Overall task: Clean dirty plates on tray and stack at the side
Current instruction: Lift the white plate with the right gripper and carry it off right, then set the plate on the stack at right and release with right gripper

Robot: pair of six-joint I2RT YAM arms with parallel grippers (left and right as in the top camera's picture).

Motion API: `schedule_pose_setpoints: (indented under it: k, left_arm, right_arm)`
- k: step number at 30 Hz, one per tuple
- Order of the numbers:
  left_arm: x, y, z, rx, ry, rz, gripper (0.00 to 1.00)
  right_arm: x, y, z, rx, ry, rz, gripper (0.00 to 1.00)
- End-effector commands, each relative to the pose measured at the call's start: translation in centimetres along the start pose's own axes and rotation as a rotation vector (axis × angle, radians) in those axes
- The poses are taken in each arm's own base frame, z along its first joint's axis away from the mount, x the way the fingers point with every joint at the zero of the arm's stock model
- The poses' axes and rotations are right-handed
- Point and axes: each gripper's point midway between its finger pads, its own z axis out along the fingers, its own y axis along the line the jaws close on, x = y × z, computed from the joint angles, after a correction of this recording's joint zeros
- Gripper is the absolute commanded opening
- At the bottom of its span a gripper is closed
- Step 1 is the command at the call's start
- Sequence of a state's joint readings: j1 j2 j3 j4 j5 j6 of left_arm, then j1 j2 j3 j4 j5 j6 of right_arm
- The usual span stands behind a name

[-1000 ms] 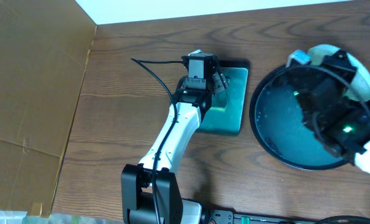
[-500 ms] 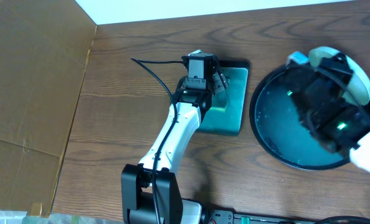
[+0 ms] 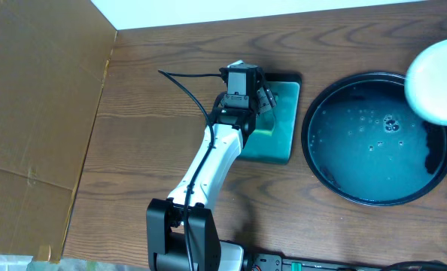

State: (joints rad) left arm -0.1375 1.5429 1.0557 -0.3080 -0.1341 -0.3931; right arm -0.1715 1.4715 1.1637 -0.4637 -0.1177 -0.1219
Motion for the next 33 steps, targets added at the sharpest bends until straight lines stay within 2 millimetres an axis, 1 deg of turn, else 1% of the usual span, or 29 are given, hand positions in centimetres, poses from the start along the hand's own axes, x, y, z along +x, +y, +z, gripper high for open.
schedule_pose_setpoints:
  k: [1,3,5,8,9,12,13,14,15,16,19,20,22,23,24,27,28,30,33]
  left_arm:
    - [0.0,0.4,0.0,-0.013,-0.001,-0.004,0.80]
    - [0.0,0.4,0.0,-0.013,-0.001,-0.004,0.80]
    - [0.0,0.4,0.0,-0.013,-0.001,-0.004,0.80]
    - [0.0,0.4,0.0,-0.013,-0.001,-0.004,0.80]
    - [0.0,0.4,0.0,-0.013,-0.001,-0.004,0.80]
    - [0.0,0.4,0.0,-0.013,-0.001,-0.004,0.80]
    - [0.0,0.4,0.0,-0.013,-0.001,-0.004,0.80]
    - [0.0,0.4,0.0,-0.013,-0.001,-0.004,0.80]
    - [0.0,0.4,0.0,-0.013,-0.001,-0.004,0.80]
    - [0.0,0.4,0.0,-0.013,-0.001,-0.004,0.80]
    - [0.0,0.4,0.0,-0.013,-0.001,-0.004,0.80]
    - [0.0,0.4,0.0,-0.013,-0.001,-0.004,0.80]
    - [0.0,0.4,0.0,-0.013,-0.001,-0.004,0.80]
    - [0.0,0.4,0.0,-0.013,-0.001,-0.004,0.80]
    - [0.0,0.4,0.0,-0.013,-0.001,-0.004,0.80]
    - [0.0,0.4,0.0,-0.013,-0.001,-0.004,0.80]
    - [0.0,0.4,0.0,-0.013,-0.001,-0.004,0.80]
    - [0.0,0.4,0.0,-0.013,-0.001,-0.004,0.80]
    - [0.0,0.4,0.0,-0.013,-0.001,-0.004,0.80]
  right_arm:
    - [0.5,-3.8,-0.6,-0.066,-0.018,0.289,0.01]
    - [2.2,-7.3,-0.3,-0.007,0.002,0.402,0.01]
    - [4.2,-10.2,0.4,0.061,0.029,0.557,0.01]
    - [6.7,-12.9,2.0,0.110,0.046,0.698,0.01]
    - [7.9,-13.4,3.1,0.118,0.067,0.720,0.01]
    - [9.2,-13.5,4.6,0.113,0.103,0.731,0.01]
    - [9.5,-13.5,5.1,0.111,0.112,0.733,0.03]
    - [9.8,-13.5,5.5,0.109,0.119,0.734,0.11]
    - [10.0,-13.4,5.9,0.108,0.124,0.733,0.24]
    - [10.1,-13.4,6.1,0.108,0.130,0.733,0.38]
    - [10.3,-13.3,6.0,0.109,0.137,0.735,0.74]
    - [10.1,-13.3,5.9,0.109,0.134,0.733,0.83]
    - [9.6,-13.1,5.2,0.112,0.121,0.726,0.96]
    - [9.2,-13.1,4.6,0.121,0.114,0.720,0.99]
    - [8.9,-13.0,4.0,0.133,0.108,0.714,0.99]
    - [7.7,-12.8,1.1,0.212,0.086,0.679,0.99]
    - [7.5,-12.4,-0.1,0.235,0.088,0.667,0.99]
    - [7.0,-11.0,-2.3,0.261,0.086,0.633,0.99]
    - [6.3,-7.5,-4.3,0.231,0.045,0.578,0.99]
